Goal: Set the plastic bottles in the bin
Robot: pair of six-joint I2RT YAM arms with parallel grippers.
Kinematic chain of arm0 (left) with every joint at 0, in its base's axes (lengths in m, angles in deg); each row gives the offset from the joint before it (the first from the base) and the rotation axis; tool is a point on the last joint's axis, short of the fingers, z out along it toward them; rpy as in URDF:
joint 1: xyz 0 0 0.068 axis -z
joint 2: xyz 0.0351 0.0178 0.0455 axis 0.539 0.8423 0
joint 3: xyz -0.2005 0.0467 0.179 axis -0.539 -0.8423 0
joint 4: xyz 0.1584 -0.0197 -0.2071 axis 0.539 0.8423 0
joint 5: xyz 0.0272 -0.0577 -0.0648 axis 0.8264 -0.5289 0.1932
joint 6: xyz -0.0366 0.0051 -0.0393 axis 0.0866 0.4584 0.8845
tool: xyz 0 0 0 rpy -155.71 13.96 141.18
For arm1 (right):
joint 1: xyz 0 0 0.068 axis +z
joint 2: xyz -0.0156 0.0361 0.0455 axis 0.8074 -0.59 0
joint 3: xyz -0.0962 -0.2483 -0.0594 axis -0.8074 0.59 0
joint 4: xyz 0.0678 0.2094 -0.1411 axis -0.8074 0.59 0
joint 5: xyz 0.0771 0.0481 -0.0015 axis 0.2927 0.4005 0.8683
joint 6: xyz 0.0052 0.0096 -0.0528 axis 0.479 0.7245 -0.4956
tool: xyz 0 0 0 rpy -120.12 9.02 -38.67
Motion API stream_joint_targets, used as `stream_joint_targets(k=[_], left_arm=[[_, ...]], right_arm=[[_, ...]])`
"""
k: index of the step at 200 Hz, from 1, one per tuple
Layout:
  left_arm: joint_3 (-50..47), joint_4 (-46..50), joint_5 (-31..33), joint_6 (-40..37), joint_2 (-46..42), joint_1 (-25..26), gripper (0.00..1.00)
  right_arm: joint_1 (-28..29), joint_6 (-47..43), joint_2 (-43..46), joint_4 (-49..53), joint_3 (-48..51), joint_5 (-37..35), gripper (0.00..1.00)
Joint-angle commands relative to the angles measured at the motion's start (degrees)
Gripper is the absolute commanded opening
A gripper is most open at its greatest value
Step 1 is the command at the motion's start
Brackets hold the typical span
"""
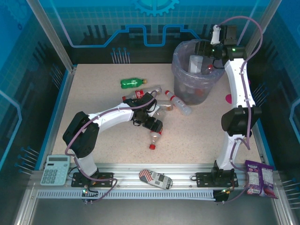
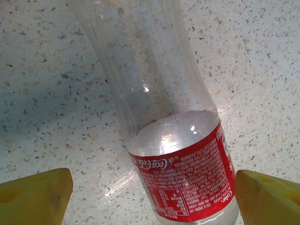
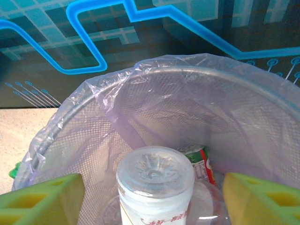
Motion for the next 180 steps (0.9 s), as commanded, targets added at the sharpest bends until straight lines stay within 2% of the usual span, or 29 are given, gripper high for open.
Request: stream_joint_targets(k=[1,32,63,119,148,180], left_arm=[[1.6,1.9,1.1,-1.4,1.0,0.5,0.88],[1.2,2.0,1.5,-1.3,0.6,0.6,0.86],[0.4,1.7,1.5,-0.9,0.1,0.7,0.85],[1.0,2.1,1.4,-1.4,0.6,0.7,0.84],[1.3,2.1,1.1,-1.6,0.5,0.7,0.85],[0.7,2.0,0.2,-1.4,-0.1,0.8,0.88]], right_arm=[[0.8,-0.5,0.2,2.3,0.1,0.1,0.68],[1.9,0.2,-1.8,1.1,2.5,0.1,0.55],[2.9,1.2,-4.2,-0.8,5.4,0.9,0.52],[3.3,1.0,-7.2,1.4,1.6,1.3,0.52],[2.9,0.5,-4.0,1.8,0.0,1.1,0.54],[2.5,0.3,1.8,1.3,0.6,0.9,0.62]])
